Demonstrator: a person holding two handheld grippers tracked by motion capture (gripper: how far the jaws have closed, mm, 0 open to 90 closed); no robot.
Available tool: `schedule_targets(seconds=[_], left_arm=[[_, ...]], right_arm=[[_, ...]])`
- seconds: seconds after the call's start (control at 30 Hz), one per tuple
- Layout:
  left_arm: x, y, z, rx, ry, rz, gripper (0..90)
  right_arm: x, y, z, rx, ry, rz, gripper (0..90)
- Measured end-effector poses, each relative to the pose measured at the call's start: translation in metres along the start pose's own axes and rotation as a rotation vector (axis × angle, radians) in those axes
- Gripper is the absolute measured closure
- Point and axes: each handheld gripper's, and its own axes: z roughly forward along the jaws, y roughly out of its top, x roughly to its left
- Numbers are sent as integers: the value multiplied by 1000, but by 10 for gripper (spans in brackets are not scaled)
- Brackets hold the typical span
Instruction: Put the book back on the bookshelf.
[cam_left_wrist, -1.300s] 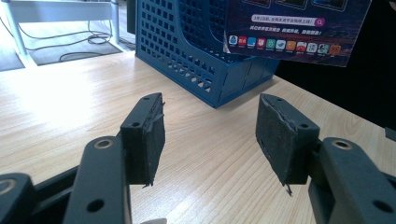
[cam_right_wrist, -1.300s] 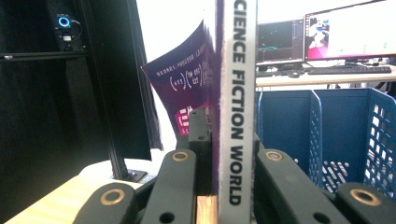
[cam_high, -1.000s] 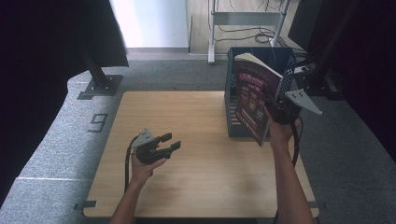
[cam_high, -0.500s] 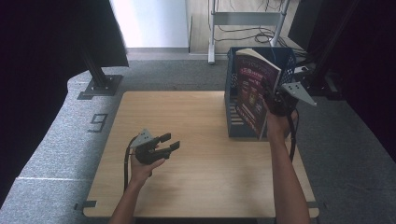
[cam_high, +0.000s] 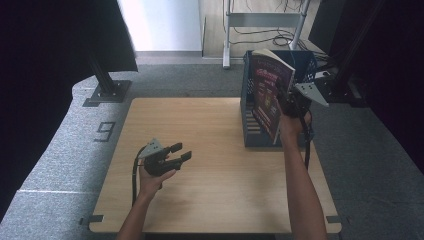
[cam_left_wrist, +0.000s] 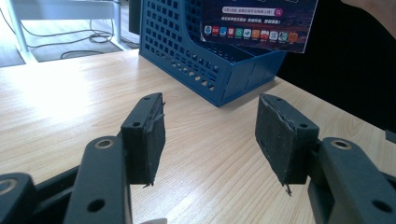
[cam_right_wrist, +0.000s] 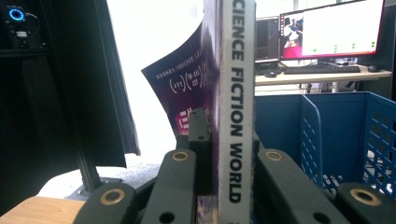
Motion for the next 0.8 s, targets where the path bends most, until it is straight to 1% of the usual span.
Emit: schedule_targets(seconds=[0.13, 0.33, 0.43, 0.6, 0.8], left_arm=[[1, 1, -3, -11, 4, -6, 427], [2, 0, -4, -6, 3, -5, 427], [2, -1, -3, -7, 2, -8, 427], [2, -2, -2, 0, 2, -8, 427], [3, -3, -2, 3, 5, -15, 427]], right_arm=[[1, 0, 7, -10, -15, 5, 818], [2, -2, 14, -11, -18, 2, 818], [1, -4, 17, -3, -22, 5, 817], [-1, -8, 22, -1, -34, -6, 817], [-4, -12, 31, 3, -45, 3, 817]])
